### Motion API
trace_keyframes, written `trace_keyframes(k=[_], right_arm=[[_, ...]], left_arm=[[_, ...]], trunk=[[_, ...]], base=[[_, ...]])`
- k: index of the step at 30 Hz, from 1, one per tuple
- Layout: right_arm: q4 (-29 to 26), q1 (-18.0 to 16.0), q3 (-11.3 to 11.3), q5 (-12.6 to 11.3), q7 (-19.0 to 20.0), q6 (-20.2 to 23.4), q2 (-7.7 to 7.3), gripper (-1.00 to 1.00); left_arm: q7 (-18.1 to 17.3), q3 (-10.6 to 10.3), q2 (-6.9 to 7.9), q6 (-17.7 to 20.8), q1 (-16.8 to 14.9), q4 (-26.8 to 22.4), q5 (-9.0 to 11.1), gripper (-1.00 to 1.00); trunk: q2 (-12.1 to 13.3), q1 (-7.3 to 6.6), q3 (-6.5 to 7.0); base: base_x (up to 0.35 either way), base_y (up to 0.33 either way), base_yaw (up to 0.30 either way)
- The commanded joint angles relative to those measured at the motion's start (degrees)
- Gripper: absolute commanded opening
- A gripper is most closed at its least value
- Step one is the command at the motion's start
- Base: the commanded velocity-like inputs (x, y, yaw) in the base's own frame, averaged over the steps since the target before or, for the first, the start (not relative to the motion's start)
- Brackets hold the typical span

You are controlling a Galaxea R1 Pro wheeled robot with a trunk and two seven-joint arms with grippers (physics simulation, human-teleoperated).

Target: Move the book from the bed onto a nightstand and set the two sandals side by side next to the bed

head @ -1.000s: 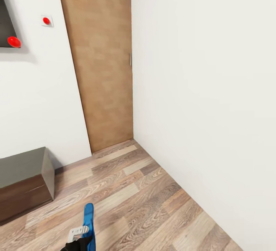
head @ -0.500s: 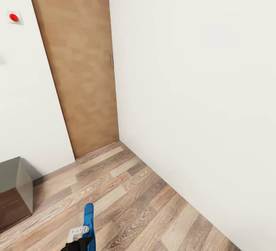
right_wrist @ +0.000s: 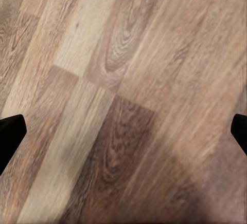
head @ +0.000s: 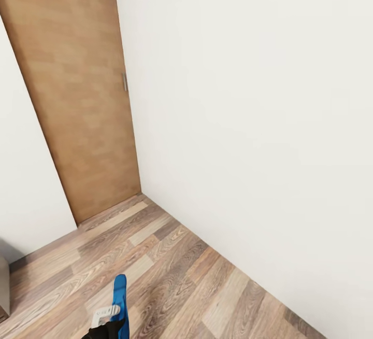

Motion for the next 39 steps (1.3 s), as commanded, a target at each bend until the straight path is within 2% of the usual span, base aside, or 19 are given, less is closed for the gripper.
trace_keyframes(k=[1, 39], right_arm=[[0.0, -0.1, -0.2, -0.5, 0.3, 0.4, 0.02, 1.0], [-0.1, -0.1, -0.2, -0.5, 0.4, 0.4, 0.0, 1.0]], left_arm=[[-0.3, 0.2, 0.0, 0.0, 0.0, 0.0, 0.3, -1.0], [-0.3, 0.2, 0.08, 0.0, 0.0, 0.0, 0.3, -1.0]], trunk=[[0.0, -0.01, -0.03], [0.0, -0.01, 0.77]], base=[[0.0, 0.0, -0.278], [0.0, 0.0, -0.278]])
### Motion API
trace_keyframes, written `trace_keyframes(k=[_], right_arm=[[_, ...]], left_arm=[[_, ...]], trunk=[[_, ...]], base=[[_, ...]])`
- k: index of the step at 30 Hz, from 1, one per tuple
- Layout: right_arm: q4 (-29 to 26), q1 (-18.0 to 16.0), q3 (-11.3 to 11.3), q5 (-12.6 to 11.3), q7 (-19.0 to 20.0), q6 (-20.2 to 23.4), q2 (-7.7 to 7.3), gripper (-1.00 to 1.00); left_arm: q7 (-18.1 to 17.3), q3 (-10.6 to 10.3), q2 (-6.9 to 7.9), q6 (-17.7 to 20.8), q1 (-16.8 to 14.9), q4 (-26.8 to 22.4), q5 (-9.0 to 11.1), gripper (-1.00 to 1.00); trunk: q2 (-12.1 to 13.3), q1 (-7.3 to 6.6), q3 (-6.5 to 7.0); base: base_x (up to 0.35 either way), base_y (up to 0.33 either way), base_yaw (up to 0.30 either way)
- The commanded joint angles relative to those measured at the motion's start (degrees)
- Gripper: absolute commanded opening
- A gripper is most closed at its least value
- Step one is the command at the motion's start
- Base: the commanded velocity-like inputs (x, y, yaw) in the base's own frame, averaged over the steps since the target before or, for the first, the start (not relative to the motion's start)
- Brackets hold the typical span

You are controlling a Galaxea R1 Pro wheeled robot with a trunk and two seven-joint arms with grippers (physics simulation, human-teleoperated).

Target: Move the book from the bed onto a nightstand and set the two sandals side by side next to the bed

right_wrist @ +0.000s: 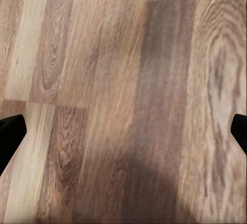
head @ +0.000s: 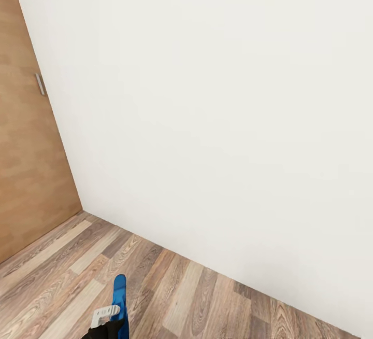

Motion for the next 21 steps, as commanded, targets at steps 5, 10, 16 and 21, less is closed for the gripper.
trace_keyframes(k=[5, 10, 16, 21], right_arm=[[0.0, -0.1, -0.2, -0.5, 0.3, 0.4, 0.03, 1.0], [0.0, -0.1, -0.2, -0.5, 0.3, 0.4, 0.0, 1.0], [0.0, -0.1, -0.2, -0.5, 0.3, 0.4, 0.03, 1.0], [0.0, -0.1, -0.2, -0.5, 0.3, 0.4, 0.02, 1.0]], left_arm=[[-0.3, 0.2, 0.0, 0.0, 0.0, 0.0, 0.2, -1.0], [-0.3, 0.3, 0.0, 0.0, 0.0, 0.0, 0.2, -1.0], [-0.3, 0.3, 0.01, 0.0, 0.0, 0.0, 0.2, -1.0], [-0.3, 0.3, 0.01, 0.0, 0.0, 0.0, 0.3, -1.0]], trunk=[[0.0, -0.01, 0.05], [0.0, -0.01, 0.16], [0.0, -0.01, 0.28], [0.0, -0.01, 0.39]], base=[[0.0, 0.0, -0.278], [0.0, 0.0, -0.278], [0.006, 0.0, -0.278], [0.079, 0.0, -0.278]])
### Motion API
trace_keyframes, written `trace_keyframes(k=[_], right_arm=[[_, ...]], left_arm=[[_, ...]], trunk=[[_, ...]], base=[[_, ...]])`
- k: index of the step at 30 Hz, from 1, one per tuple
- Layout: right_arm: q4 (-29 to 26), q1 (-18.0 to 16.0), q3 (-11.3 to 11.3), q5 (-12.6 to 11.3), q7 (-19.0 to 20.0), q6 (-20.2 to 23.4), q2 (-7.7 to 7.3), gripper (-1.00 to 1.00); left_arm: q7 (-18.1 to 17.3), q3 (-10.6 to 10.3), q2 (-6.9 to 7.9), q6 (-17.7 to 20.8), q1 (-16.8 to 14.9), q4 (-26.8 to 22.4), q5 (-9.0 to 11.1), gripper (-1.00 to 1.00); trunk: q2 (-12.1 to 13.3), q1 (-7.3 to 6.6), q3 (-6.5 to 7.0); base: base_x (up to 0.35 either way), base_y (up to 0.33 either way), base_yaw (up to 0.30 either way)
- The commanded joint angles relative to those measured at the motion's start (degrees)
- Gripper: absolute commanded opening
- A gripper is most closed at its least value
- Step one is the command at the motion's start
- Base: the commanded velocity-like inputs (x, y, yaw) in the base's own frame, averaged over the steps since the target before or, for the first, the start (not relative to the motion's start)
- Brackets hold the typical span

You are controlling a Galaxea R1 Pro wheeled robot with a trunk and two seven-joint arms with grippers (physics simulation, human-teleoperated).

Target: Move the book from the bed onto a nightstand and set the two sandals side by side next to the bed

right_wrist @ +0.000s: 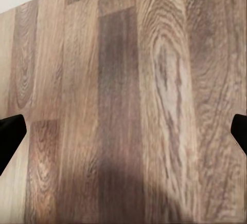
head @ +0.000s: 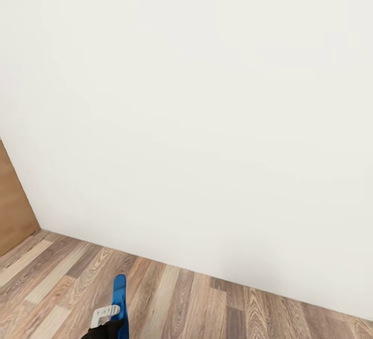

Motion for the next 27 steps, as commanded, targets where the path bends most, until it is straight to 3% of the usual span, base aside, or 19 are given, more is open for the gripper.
trace_keyframes(k=[1, 27], right_arm=[[0.0, -0.1, -0.2, -0.5, 0.3, 0.4, 0.02, 1.0], [0.0, -0.1, -0.2, -0.5, 0.3, 0.4, 0.01, 1.0]], left_arm=[[-0.3, 0.2, 0.0, 0.0, 0.0, 0.1, 0.2, -1.0], [-0.3, 0.2, 0.0, 0.0, 0.0, 0.1, 0.2, -1.0]], trunk=[[0.0, -0.01, -0.03], [0.0, -0.01, 0.5]], base=[[0.025, 0.0, -0.278], [0.032, 0.032, -0.269]])
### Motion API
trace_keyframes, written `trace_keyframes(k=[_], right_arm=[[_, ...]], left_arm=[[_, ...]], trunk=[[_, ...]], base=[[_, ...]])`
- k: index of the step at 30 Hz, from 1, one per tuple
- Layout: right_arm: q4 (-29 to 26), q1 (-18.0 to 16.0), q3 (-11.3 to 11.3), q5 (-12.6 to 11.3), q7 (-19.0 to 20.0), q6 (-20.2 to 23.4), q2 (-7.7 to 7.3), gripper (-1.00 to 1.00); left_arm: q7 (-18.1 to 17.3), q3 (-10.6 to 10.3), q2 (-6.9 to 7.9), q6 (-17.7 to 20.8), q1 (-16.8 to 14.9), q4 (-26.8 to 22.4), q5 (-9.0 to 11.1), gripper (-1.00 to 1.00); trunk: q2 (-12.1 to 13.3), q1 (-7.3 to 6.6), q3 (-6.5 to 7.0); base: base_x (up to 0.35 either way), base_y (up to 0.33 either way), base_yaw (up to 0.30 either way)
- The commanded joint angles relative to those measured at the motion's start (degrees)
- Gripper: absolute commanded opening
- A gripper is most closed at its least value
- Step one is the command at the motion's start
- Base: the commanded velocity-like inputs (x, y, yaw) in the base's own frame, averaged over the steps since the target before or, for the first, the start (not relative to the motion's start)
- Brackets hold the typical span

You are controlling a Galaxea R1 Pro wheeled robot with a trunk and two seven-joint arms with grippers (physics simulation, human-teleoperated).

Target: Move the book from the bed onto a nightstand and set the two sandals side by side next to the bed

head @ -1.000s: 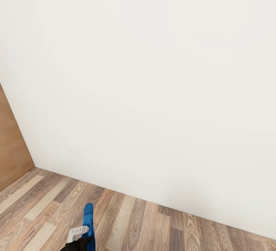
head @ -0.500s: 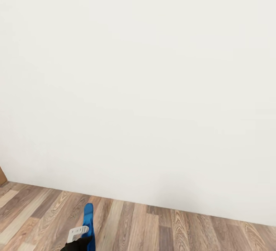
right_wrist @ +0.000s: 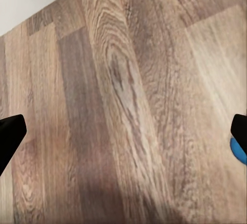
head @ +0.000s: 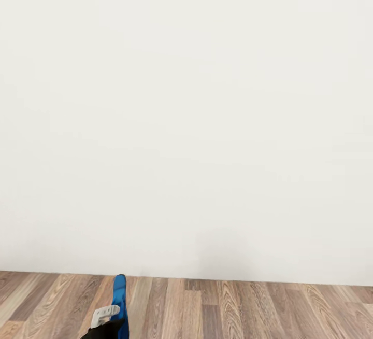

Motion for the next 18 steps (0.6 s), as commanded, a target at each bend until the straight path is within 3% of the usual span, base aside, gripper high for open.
trace_keyframes(k=[1, 5, 13, 18], right_arm=[[0.0, 0.0, -0.2, -0.5, 0.3, 0.4, 0.02, 1.0], [0.0, 0.0, -0.2, -0.5, 0.3, 0.4, 0.02, 1.0], [0.0, 0.0, -0.2, -0.5, 0.3, 0.4, 0.02, 1.0], [0.0, 0.0, -0.2, -0.5, 0.3, 0.4, 0.02, 1.0]], left_arm=[[-0.3, 0.2, -0.01, 0.0, 0.0, 0.1, 0.2, -1.0], [-0.3, 0.2, -0.01, 0.0, 0.0, 0.1, 0.2, -1.0], [-0.3, 0.2, -0.01, 0.0, 0.0, 0.1, 0.2, -1.0], [-0.3, 0.2, -0.01, 0.0, 0.0, 0.1, 0.2, -1.0]], trunk=[[0.0, -0.01, -0.05], [0.0, -0.01, -0.04], [0.0, -0.01, -0.04], [0.0, -0.01, -0.04]], base=[[0.0, 0.0, -0.082], [0.02, 0.002, -0.031], [0.209, 0.089, -0.004], [0.068, 0.036, 0.0]])
